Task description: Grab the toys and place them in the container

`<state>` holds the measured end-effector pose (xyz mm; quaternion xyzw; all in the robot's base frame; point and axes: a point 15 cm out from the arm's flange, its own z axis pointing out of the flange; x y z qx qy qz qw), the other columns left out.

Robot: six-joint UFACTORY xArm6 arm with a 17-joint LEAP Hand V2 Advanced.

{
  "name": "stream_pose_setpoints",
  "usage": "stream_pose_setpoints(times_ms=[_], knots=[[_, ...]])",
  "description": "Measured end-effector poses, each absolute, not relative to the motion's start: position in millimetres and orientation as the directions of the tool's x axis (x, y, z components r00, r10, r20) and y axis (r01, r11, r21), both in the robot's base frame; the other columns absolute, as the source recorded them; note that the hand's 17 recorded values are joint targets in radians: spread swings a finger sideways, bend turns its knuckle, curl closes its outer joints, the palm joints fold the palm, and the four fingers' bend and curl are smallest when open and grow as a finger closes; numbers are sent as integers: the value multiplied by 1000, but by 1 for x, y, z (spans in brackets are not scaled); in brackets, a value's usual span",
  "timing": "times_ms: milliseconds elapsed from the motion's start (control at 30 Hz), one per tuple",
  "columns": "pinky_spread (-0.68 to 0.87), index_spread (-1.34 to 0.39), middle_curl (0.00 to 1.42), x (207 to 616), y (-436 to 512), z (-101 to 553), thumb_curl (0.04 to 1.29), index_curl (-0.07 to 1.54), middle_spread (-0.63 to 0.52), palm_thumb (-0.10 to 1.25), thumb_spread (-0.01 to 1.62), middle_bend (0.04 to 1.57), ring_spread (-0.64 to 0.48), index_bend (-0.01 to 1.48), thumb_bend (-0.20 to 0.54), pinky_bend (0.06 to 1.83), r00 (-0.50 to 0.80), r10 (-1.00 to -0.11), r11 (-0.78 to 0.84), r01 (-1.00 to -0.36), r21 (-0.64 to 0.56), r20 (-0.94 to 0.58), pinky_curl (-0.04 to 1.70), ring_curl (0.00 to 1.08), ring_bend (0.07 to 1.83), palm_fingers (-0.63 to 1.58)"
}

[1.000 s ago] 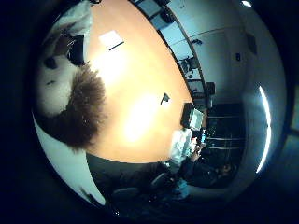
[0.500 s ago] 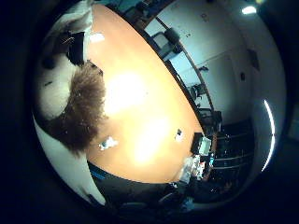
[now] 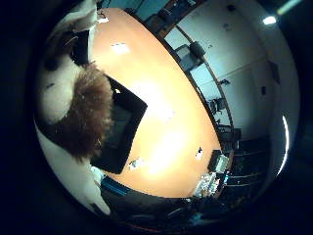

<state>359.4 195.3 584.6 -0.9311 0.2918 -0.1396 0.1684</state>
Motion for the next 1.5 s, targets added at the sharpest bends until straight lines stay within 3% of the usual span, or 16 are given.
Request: stream_pose_setpoints(times_ms=[133, 200, 300, 400, 533, 700, 967, 1333, 1500], knots=[[-435, -333, 770, 359, 194, 584, 425, 783, -213, 712, 1178, 998, -265, 508, -25, 917, 794, -585, -779, -491, -391, 167, 827, 675, 1143, 832], [-406, -392, 737, 358, 193, 584, 404, 741, -234, 688, 1176, 919, -271, 401, -27, 852, 795, -583, -780, -489, -390, 168, 818, 654, 1124, 620], [-245, -469, 681, 357, 194, 582, 376, 677, -246, 652, 1175, 820, -281, 383, -25, 726, 801, -575, -786, -484, -384, 167, 798, 595, 1025, 409], [43, -493, 590, 357, 195, 580, 349, 596, -212, 619, 1162, 660, -245, 365, -26, 647, 804, -571, -789, -483, -379, 166, 758, 512, 892, 273], [321, -508, 518, 359, 196, 578, 333, 532, -167, 608, 1149, 574, -168, 370, -22, 544, 806, -568, -792, -480, -376, 167, 673, 429, 751, 255], [466, -505, 451, 365, 192, 572, 316, 471, -148, 598, 1138, 492, -111, 321, -21, 462, 800, -577, -790, -495, -363, 164, 586, 364, 662, 282], [509, -491, 383, 371, 183, 568, 298, 395, -118, 579, 1129, 378, -55, 190, -21, 395, 794, -586, -787, -510, -348, 163, 486, 282, 541, 332], [501, -465, 354, 373, 166, 568, 291, 323, -119, 580, 1129, 308, -34, 162, -20, 390, 785, -596, -784, -522, -337, 170, 411, 239, 504, 340], [487, -458, 357, 379, 114, 568, 291, 314, -120, 568, 1116, 321, -28, 175, -21, 368, 741, -643, -759, -580, -296, 195, 378, 226, 479, 352]])
